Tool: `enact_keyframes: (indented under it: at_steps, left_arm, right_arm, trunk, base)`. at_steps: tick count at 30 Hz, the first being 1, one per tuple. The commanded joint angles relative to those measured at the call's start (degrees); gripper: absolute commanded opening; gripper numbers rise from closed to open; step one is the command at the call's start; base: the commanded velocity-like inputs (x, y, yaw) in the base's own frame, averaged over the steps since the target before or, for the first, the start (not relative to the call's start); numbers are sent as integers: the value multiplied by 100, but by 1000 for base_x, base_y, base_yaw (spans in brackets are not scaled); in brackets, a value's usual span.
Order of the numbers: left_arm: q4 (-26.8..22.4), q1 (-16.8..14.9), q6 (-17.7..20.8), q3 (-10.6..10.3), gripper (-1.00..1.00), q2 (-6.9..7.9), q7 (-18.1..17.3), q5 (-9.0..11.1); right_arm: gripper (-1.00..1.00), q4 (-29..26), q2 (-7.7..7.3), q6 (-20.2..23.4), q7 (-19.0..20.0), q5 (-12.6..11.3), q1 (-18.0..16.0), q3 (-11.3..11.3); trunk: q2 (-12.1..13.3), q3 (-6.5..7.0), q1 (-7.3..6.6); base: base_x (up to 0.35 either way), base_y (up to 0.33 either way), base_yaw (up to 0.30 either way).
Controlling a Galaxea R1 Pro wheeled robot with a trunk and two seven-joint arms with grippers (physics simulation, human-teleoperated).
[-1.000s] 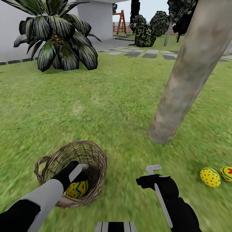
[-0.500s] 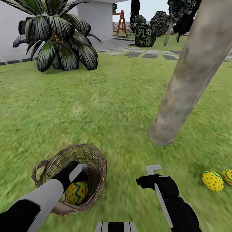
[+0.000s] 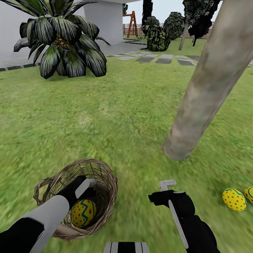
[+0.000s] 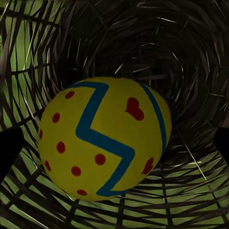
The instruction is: Take the three Easter eggs out of the wicker basket on the lawn in the garden, then place them on the lawn next to a single tree (choose any tree) so that all three eggs are next to the same tree and none are left in the basket.
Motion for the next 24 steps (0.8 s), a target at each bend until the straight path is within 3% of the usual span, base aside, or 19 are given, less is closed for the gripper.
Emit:
enact_keyframes:
  at_steps: [1, 24]
  left_arm:
    - [-16, -1, 15, -42, 100, 6, 44, 58]
    - [-4, -1, 13, -42, 100, 6, 40, 54]
  right_arm:
    - [100, -6, 2, 26, 39, 55, -3, 1]
    - [100, -6, 2, 26, 39, 55, -3, 1]
  trunk:
    - [-2, -5, -1]
    - [-2, -5, -1]
  base:
    - [3, 22, 0]
    - [-11, 28, 0]
